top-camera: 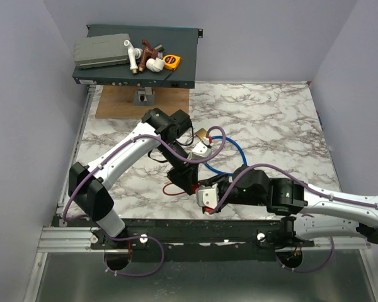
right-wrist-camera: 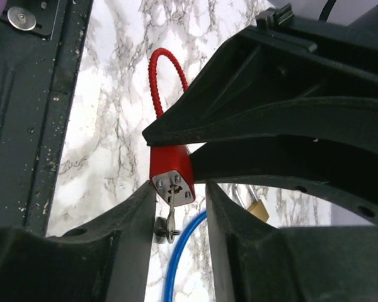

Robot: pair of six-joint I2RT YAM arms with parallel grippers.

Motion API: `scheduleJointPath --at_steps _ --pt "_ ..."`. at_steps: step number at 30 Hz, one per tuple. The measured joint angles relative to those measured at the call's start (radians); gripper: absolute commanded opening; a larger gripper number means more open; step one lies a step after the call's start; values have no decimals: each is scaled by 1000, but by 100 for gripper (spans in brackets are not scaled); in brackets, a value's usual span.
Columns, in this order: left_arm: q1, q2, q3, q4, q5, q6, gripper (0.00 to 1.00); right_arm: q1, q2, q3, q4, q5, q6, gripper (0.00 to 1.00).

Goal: Unlock with the key
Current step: Unlock the lock.

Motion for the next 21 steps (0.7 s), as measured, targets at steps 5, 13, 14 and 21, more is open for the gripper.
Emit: scheduleJointPath --at_steps 5,13,14,21 --pt "0 -13 0 -2 4 2 0 0 1 -14 22 9 -26 29" --pt "3 -13 0 -23 -13 3 2 0 20 -14 33 -14 -52 4" --pt "3 -13 0 -26 -16 2 6 0 23 -14 34 -20 -51 1" --pt "4 -6 18 -50 -34 -13 48 -2 30 -6 37 -42 -9 1"
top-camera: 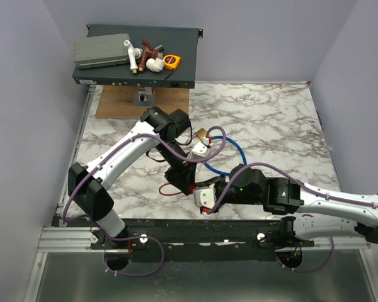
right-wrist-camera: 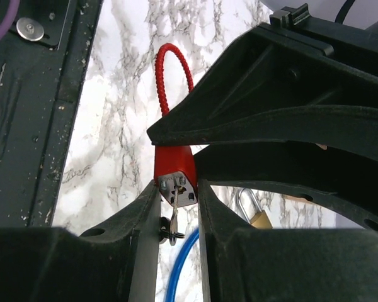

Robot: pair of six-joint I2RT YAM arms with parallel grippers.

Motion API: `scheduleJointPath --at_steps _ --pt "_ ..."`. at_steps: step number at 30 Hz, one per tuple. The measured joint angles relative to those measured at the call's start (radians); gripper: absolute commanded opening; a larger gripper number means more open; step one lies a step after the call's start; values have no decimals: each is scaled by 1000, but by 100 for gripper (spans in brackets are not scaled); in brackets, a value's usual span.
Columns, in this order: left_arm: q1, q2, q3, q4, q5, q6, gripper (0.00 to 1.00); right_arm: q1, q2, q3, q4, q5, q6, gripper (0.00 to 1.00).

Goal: Unlock with the key
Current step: Unlock the lock.

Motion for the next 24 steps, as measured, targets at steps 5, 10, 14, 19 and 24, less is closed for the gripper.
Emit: scheduleJointPath --at_steps 5,10,14,19,24 --pt "39 2 60 17 2 -26 97 -5 -7 3 -4 2 69 1" --pt "100 -9 100 40 -11 -40 98 -5 -23 0 -21 2 139 1" --pt "117 -54 93 78 -71 -92 98 -4 -38 0 -29 8 181 1" --pt "119 -243 -37 288 -217 -245 98 -6 -27 0 -47 65 244 1" --pt "118 -422 -116 468 -322 -364 98 -44 45 36 -76 84 302 1"
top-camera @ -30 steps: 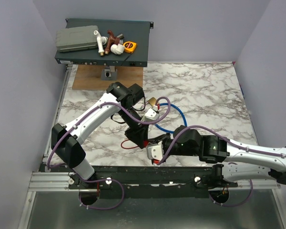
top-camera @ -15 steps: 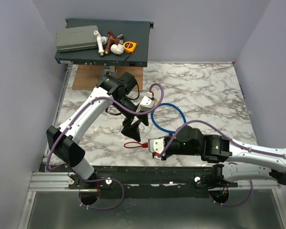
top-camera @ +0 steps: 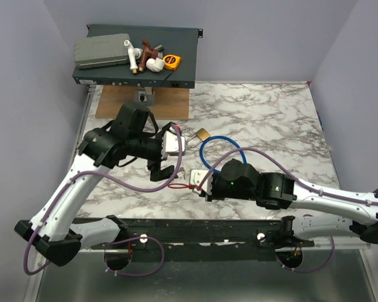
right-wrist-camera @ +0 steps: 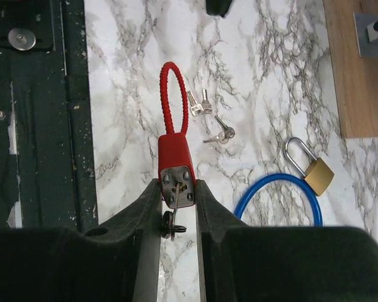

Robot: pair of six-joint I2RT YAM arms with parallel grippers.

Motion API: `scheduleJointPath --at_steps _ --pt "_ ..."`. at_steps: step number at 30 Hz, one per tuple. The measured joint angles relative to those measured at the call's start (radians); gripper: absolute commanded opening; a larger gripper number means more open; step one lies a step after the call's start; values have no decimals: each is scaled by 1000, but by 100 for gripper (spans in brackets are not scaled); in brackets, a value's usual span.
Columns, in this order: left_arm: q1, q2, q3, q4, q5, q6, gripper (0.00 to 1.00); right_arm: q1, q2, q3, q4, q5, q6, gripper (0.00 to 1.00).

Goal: Unlock with the key
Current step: Unlock the lock.

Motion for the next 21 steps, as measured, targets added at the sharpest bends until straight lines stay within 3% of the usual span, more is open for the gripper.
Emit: scheduleJointPath --at_steps 1,3,5,14,21 --pt "-2 -26 -7 18 -13 -10 98 -10 17 17 -8 0 7 1" --pt "-2 -74 -16 56 -33 -43 89 -25 43 59 -27 -3 23 1" --pt "-2 -113 -38 101 -47 -89 94 -37 63 108 -40 -8 32 1" --pt "-9 -138 -255 246 59 -203 94 -41 89 274 -98 -84 55 1" --pt "-35 -156 -299 369 124 -227 76 -41 117 309 -150 -105 53 1"
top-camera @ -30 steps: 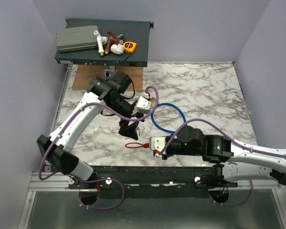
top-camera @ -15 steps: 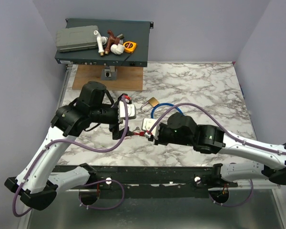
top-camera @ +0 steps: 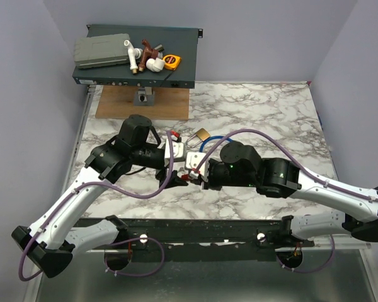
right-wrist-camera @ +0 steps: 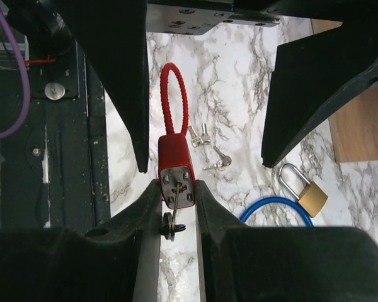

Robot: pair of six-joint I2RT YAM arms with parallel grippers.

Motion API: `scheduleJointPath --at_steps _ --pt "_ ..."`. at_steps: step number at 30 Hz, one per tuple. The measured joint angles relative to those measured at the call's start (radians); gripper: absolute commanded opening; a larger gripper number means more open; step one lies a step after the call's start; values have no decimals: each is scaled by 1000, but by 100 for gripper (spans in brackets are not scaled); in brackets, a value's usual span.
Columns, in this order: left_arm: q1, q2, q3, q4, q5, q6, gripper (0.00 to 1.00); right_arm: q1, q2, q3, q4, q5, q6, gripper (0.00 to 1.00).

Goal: Unlock with the key
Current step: Unlock the lock.

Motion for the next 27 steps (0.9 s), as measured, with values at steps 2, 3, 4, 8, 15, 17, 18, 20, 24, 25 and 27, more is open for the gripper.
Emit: scheduleJointPath --at_steps 2,3,4,8,15,17,18,20,24,25,27 --pt "-13 -3 0 17 9 5 69 0 6 0 -8 -1 -2 1" --pt "-16 -5 0 18 10 9 68 -1 6 3 -11 -1 -3 1" --pt "-25 -6 0 18 11 17 67 -1 6 5 -13 -1 -3 1" --pt "-56 -11 1 8 14 51 65 -1 4 18 -16 -3 -5 1" --pt "-85 -28 -10 13 0 72 21 -1 4 23 -18 -4 -16 1" --pt "-90 -31 -13 13 -2 74 20 -1 5 27 -18 0 -19 1" --pt "-94 -33 -16 19 -9 76 21 -6 4 29 -19 0 -20 1" --pt "-97 -37 -20 27 -15 76 20 -6 4 31 -21 1 -21 1" --pt "-104 -49 -38 40 -20 75 2 -6 6 31 -27 1 -21 9" --pt "-105 -50 -40 42 -20 75 0 -6 6 31 -29 1 -21 19" --pt "-106 -52 -45 48 -21 71 0 -6 7 31 -29 1 -21 39"
